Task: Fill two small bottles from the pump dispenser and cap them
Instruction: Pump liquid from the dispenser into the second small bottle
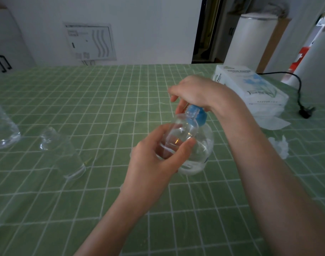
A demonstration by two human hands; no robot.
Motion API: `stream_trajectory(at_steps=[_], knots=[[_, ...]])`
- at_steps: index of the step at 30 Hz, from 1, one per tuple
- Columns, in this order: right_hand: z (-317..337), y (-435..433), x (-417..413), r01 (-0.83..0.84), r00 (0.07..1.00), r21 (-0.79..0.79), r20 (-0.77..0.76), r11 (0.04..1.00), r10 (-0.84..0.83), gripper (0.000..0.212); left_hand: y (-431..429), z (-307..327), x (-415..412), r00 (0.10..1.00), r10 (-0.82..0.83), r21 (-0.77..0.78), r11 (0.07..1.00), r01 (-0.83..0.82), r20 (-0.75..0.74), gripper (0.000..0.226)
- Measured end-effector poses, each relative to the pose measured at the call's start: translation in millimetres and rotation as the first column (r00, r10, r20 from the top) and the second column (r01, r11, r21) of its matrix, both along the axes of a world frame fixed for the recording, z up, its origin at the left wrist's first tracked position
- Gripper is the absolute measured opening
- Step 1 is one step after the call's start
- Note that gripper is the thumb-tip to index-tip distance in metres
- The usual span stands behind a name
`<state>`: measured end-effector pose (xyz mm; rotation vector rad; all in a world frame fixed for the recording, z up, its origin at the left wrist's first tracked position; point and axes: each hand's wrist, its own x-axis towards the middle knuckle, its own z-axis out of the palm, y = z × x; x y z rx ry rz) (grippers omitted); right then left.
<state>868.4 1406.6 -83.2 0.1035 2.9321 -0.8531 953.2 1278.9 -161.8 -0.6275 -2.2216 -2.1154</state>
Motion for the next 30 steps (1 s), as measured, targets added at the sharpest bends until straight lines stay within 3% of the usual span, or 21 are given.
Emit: stream_trajectory(at_steps=[30], knots=[[-3.9,-0.5,2.5,0.002,1.000,-0.005,-0.007,1.000,-0.002,0.037,-0.7,0.4,1.2,1.000,0.003,-0.011,1.000,-0.003,0.011,0.025]])
